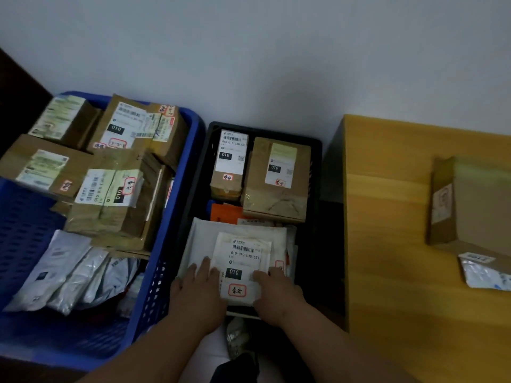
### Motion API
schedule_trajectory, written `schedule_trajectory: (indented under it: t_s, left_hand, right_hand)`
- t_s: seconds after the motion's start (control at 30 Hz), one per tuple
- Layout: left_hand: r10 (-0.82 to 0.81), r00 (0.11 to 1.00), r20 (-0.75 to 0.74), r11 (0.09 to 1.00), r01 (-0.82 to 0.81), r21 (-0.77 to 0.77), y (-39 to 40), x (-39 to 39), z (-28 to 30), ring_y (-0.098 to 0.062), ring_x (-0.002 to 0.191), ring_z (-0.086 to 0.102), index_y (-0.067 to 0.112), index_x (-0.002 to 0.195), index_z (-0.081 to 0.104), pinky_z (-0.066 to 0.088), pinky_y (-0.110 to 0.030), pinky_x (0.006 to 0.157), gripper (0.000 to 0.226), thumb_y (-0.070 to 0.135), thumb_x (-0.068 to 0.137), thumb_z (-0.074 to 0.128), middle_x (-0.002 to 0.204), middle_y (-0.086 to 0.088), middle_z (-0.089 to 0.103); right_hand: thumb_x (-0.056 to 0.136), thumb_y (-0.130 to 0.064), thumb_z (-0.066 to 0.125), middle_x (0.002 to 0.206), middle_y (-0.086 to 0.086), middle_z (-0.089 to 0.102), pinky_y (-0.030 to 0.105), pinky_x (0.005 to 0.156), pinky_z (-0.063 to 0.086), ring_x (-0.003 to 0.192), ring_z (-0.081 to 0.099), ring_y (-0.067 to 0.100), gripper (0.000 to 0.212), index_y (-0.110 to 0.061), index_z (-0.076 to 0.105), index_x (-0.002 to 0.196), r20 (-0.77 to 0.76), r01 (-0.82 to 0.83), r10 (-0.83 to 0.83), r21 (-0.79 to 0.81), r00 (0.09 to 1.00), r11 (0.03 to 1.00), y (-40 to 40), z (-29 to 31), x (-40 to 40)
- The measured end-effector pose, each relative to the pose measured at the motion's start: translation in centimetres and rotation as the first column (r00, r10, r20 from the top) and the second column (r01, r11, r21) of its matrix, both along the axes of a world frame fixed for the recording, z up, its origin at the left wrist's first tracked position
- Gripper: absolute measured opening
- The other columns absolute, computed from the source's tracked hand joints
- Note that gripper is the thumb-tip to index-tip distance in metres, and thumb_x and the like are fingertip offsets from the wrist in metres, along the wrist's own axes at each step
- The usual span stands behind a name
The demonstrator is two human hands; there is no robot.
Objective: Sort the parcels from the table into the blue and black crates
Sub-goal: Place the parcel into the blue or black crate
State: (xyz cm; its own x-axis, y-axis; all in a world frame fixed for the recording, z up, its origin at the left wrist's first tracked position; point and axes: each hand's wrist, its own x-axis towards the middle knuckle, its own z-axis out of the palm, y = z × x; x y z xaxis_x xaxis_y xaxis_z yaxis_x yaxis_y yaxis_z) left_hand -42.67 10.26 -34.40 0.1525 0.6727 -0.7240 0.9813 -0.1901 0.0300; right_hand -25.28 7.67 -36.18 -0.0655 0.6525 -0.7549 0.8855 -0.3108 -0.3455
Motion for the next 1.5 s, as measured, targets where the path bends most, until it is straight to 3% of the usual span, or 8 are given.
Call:
schedule_trajectory:
  t_s: [0.3,0.57,0.67,0.77,0.93,1.07,1.2,1.5]
  left_hand:
    - [-0.159,0.979,0.128,0.962,0.124,0.241,1.9,8.4,4.8,-0.025,0.15,-0.006,0.03,0.154,0.015,-0.001,-0.052,0.118,0.067,0.051,0.096,0.041,0.164,-0.002,-0.01]
    - [-0.345,0.915,0.208,0.884,0.242,0.4,0.1,23.1,10.2,-0.024,0.15,-0.002,0.034,0.153,0.015,0.005,-0.05,0.119,0.065,0.054,0.097,0.039,0.164,0.002,-0.002]
    - [-0.349,0.903,0.251,0.885,0.23,0.405,-1.2,29.4,11.6,-0.023,0.15,-0.003,0.032,0.154,0.012,0.002,-0.05,0.12,0.065,0.053,0.098,0.037,0.164,0.004,-0.004]
    - [-0.331,0.898,0.291,0.895,0.201,0.399,-2.3,34.9,12.5,-0.021,0.15,0.001,0.031,0.155,0.009,0.003,-0.05,0.12,0.068,0.053,0.098,0.04,0.164,0.005,0.001]
    - [-0.238,0.938,0.251,0.937,0.153,0.314,-2.6,40.9,12.2,-0.021,0.147,0.019,0.028,0.155,0.005,0.006,-0.052,0.119,0.076,0.053,0.095,0.045,0.16,0.004,0.018]
    - [-0.136,0.955,0.265,0.965,0.066,0.255,-3.1,42.3,11.3,-0.023,0.142,0.03,0.024,0.155,0.008,0.017,-0.05,0.118,0.074,0.049,0.096,0.046,0.16,-0.001,0.016]
    - [0.0,0.923,0.385,0.984,-0.068,0.164,-3.8,42.3,10.7,-0.027,0.136,0.039,0.022,0.155,0.01,0.041,-0.041,0.108,0.078,0.049,0.094,0.052,0.159,-0.007,0.013]
    - [0.162,0.739,0.653,0.952,-0.292,0.094,-3.8,38.0,12.5,-0.018,0.126,0.048,0.029,0.153,0.021,0.044,-0.027,0.103,0.083,0.051,0.086,0.065,0.157,0.0,0.011]
  right_hand:
    - [0.095,-0.026,0.051,0.142,0.003,0.042,0.035,0.105,0.041,0.128,0.045,0.023,0.045,-0.021,0.049,0.14,-0.068,0.13,-0.112,0.407,0.991,0.904,1.7,7.1,5.8]
    - [0.08,-0.022,0.046,0.106,0.007,0.063,0.044,0.079,0.054,0.095,0.061,0.031,0.035,-0.014,0.069,0.105,-0.016,0.241,-0.409,0.83,0.912,0.504,-2.9,12.2,21.0]
    - [0.078,-0.026,0.042,0.104,0.011,0.062,0.049,0.076,0.052,0.092,0.06,0.037,0.037,-0.014,0.069,0.099,0.015,0.255,-0.526,0.862,0.851,0.438,-4.8,13.0,27.4]
    - [0.083,-0.03,0.042,0.128,0.015,0.056,0.053,0.09,0.046,0.114,0.053,0.041,0.046,-0.014,0.063,0.12,0.089,0.306,-0.605,0.799,0.791,0.518,-6.1,13.3,32.9]
    - [0.097,-0.049,0.048,0.161,0.008,0.018,0.048,0.114,0.025,0.145,0.025,0.029,0.081,-0.012,0.006,0.156,0.102,0.435,-0.537,0.47,0.837,0.768,-6.9,12.5,38.6]
    - [0.09,-0.045,0.062,0.153,0.01,0.035,0.046,0.11,0.037,0.137,0.04,0.03,0.09,-0.011,0.011,0.156,-0.222,0.724,-0.693,0.298,0.686,0.622,-6.5,11.5,40.1]
    - [0.088,-0.027,0.067,0.134,0.006,0.052,0.043,0.099,0.048,0.118,0.053,0.024,0.061,-0.015,0.04,0.142,-0.382,0.802,-0.707,0.233,0.596,0.55,-6.3,11.6,40.2]
    - [0.08,-0.014,0.072,0.134,0.013,0.048,0.042,0.085,0.051,0.108,0.055,0.028,0.077,-0.024,0.029,0.143,-0.631,0.945,-0.759,-0.121,0.163,0.304,-5.2,15.0,36.8]
